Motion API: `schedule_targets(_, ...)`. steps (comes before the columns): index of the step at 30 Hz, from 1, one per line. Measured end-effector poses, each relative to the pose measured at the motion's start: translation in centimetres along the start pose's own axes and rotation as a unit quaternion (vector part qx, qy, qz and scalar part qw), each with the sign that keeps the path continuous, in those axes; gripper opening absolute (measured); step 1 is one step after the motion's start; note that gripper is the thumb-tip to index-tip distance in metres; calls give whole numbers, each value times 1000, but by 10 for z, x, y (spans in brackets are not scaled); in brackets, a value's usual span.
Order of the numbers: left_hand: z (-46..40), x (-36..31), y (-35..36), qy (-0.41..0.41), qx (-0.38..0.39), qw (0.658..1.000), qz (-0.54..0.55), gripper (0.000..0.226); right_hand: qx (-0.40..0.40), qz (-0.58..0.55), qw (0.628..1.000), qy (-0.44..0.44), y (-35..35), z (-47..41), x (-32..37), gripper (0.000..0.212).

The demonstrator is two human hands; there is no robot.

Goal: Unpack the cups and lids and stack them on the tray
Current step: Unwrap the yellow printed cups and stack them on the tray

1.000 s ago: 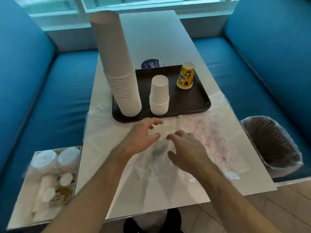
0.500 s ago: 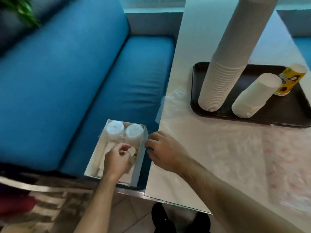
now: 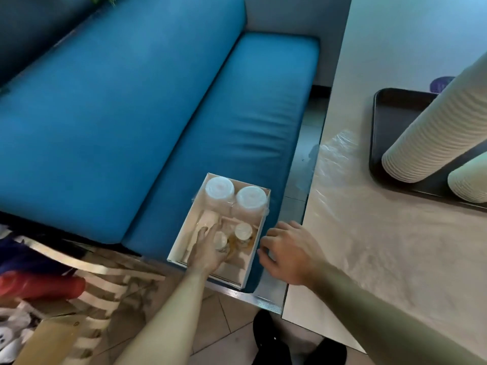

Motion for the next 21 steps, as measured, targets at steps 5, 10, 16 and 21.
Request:
schedule_targets(5,-12,-7,14,-12,41,999,-27,83,15,3,1000,14,7,-4,-5,43)
schedule_targets(10,-19,-9,23,-14,30,999,-32,50,-3,18,1000,17,8,-5,-7,39)
schedule_targets(16,-17,-1,11,-37,15,998,54,46,10,15,1000,22,11,-4,-9,38)
schedule_targets(21,-1,25,-11,-93,-20,980,177,38,32,13,999,25,12,-6,-9,44)
Point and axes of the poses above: each hand's wrist, its own z-axis away from the middle knuckle, its own y-axis out of the palm, x = y × z, the point moved 10 cm from there along -z, towards the middle knuckle, and after that the axes turned 3 degrees about -x, right-handed, at the moved point
